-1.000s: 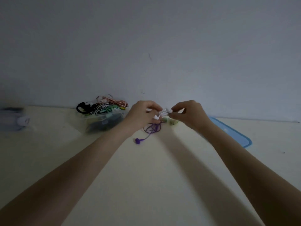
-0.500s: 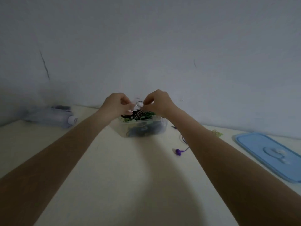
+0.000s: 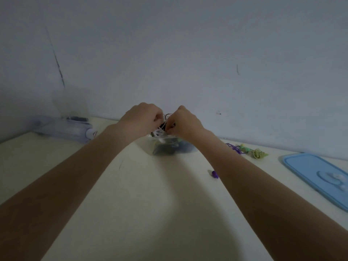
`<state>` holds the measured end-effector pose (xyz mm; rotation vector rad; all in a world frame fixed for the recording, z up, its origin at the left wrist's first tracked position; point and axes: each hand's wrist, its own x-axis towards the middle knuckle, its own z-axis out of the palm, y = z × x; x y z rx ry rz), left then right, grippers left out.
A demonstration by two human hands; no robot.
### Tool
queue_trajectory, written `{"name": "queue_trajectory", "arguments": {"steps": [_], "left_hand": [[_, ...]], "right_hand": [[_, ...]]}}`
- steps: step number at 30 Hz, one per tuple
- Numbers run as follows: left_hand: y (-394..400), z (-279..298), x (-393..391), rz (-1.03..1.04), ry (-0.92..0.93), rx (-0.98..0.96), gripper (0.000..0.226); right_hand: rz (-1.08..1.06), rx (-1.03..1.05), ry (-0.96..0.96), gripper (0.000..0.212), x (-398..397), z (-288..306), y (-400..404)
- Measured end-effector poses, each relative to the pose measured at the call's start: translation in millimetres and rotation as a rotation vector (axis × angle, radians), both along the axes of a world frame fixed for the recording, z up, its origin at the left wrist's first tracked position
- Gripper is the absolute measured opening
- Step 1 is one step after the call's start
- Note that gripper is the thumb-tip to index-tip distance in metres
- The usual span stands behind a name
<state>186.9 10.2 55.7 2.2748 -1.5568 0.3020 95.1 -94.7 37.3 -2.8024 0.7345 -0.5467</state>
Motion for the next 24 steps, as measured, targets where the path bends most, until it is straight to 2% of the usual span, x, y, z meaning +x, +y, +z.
{"name": "queue_trajectory", "arguments": {"steps": [5,9,13,18,24], "left_hand": [[-8.9,7.7,-37.5,0.117,-0.200,0.131,0.021],[-19.6,13.6,-76.8,0.254,-0.335,0.283,0.021],[-48.7,-1.0,-143.4,0.009,-0.307,0.245,0.022],[-88.4,-25.2,-224.5,-0.282,-0.223,0.267,0.026],[-110.7,-42.0,-252.2,-0.383,-0.180,0.293,0.031]], "right_hand": [[0.030,0.003,-0.209,0.017,-41.7,13.0,-4.9],[-0.020,0.011,-0.114,0.016,-105.3,25.2,-23.4],[-0.155,0.172,-0.027,0.014,-168.2,21.1,-44.2],[-0.372,0.173,0.095,0.016,-236.7,13.3,-65.1],[-0.697,0.095,0.119,0.009,-310.3,0.1,-89.2]]}}
